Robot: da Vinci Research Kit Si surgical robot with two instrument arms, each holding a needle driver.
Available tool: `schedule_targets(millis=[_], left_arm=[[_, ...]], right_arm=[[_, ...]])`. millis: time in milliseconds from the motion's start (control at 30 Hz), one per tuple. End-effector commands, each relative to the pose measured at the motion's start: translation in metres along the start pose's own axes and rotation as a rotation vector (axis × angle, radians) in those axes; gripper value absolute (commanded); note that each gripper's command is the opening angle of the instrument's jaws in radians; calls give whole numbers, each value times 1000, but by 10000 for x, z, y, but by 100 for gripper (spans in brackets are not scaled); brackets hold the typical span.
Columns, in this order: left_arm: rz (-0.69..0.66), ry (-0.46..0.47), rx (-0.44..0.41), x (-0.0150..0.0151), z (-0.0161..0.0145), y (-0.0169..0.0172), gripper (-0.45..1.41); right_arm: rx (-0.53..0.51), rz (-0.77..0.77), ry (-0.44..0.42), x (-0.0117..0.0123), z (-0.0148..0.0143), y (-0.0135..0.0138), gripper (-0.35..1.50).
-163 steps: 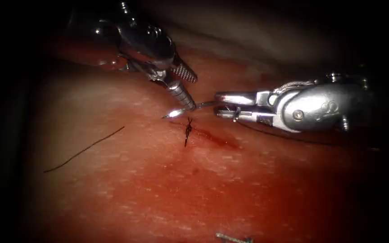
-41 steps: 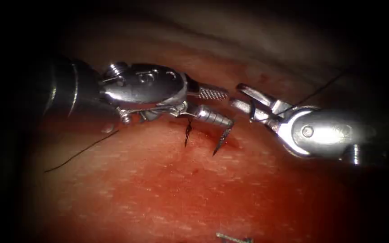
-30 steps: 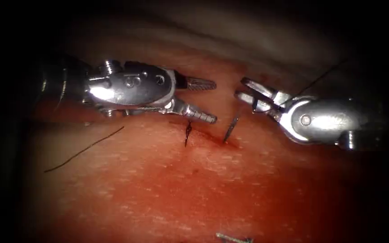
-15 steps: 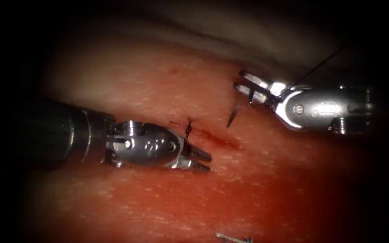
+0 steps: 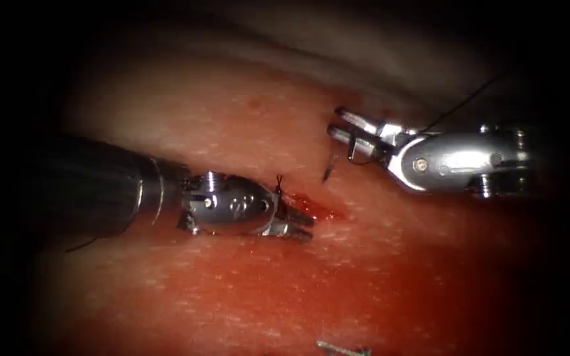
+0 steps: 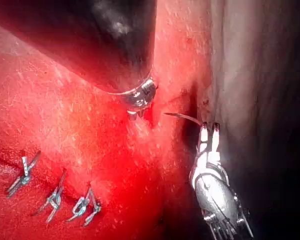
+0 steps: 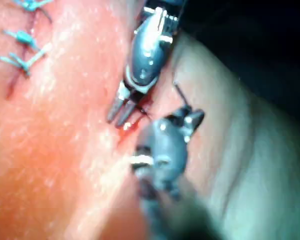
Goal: Wound Closure
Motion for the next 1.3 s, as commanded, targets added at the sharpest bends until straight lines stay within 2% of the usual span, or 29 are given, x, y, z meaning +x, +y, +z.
schedule_targets(millis=[33,533,1033,1200,1300], left_arm=[[-4,-3,-6,-2,9,4,-5],[-4,-1,-16,-1,4,8,-2],[-9,-1,-16,-1,4,7,-4],[-15,0,-19,-1,2,6,-3],[-25,0,-21,-3,1,2,-3]], right_arm=[[1,-9,7,-5,8,-6,-35],[-4,-84,-4,-23,10,-17,-35],[-18,-98,0,-23,17,-33,-35],[-26,-226,12,-27,14,-47,-35],[-35,-292,38,-32,11,-69,-35]])
